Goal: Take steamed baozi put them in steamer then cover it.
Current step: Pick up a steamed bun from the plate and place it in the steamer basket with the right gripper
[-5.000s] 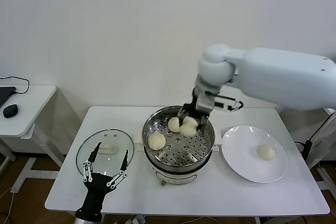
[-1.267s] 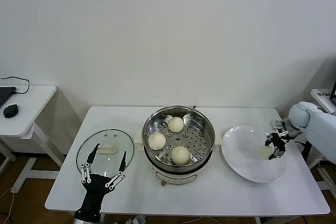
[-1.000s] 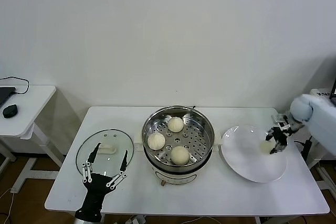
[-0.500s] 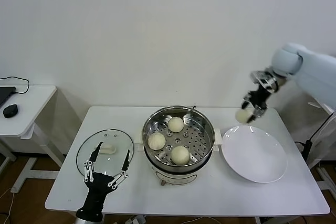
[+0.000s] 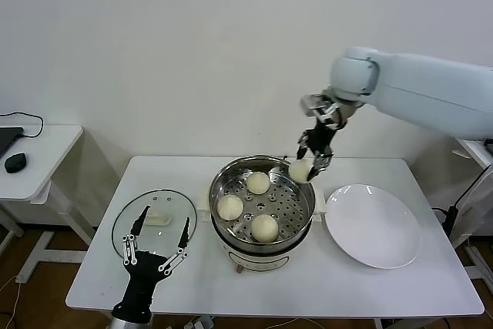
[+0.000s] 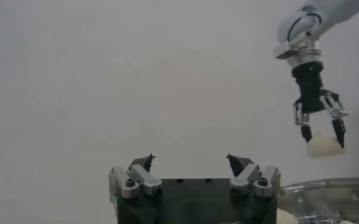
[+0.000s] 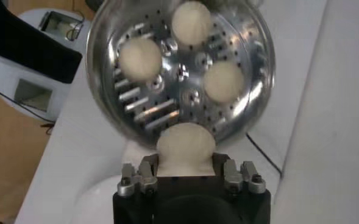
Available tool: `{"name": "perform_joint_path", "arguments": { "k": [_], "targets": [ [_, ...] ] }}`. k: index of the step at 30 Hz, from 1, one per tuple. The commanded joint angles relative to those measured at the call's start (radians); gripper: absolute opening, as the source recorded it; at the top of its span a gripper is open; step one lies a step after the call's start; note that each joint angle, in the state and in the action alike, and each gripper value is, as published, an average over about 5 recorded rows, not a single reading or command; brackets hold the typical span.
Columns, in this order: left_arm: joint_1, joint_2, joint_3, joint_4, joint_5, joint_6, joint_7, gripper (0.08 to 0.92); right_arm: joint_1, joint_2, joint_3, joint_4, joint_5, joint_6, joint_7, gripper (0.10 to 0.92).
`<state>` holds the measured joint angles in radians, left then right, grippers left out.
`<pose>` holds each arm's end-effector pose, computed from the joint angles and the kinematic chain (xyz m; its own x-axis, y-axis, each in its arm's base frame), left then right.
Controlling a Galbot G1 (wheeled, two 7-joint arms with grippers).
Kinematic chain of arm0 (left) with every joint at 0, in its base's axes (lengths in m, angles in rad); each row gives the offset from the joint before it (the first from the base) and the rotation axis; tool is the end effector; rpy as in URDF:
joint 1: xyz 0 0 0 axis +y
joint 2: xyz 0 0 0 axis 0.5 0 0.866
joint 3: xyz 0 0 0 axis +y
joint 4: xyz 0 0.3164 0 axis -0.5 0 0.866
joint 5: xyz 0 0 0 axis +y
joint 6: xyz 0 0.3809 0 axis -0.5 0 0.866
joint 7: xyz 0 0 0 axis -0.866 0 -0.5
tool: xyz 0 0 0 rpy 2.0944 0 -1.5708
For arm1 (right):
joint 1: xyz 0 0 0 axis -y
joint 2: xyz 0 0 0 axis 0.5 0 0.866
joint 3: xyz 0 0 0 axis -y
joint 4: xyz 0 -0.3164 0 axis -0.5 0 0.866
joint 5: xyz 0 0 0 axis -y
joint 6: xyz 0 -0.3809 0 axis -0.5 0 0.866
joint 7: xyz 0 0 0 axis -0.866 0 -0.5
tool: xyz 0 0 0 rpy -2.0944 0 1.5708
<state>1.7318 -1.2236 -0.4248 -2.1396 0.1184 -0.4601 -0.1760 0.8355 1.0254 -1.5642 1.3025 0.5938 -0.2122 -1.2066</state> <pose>0.1744 0.0081 -0.2913 -0.9195 0.2239 -0.3232 0.1412 0.9552 0.2602 0.5529 0.0564 -0.0125 0.0018 -0.1778 0.9841 -0.9330 -0.3545 -0.0624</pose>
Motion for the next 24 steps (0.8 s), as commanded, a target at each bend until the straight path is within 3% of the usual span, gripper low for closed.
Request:
{"name": "perform_joint_path", "arguments": {
  "k": [1, 24],
  "targets": [
    [-0.005, 0.000, -0.003, 0.006, 0.002, -0.002, -0.001, 0.823, -0.065, 0.111, -0.063, 0.030, 0.029, -0.041, 0.064, 0.611],
    [-0.001, -0.003, -0.012, 0.008, 0.001, -0.005, -0.005, 0.823, -0.176, 0.101, -0.038, -0.046, -0.075, -0.042, 0.101, 0.611]
  ]
}}
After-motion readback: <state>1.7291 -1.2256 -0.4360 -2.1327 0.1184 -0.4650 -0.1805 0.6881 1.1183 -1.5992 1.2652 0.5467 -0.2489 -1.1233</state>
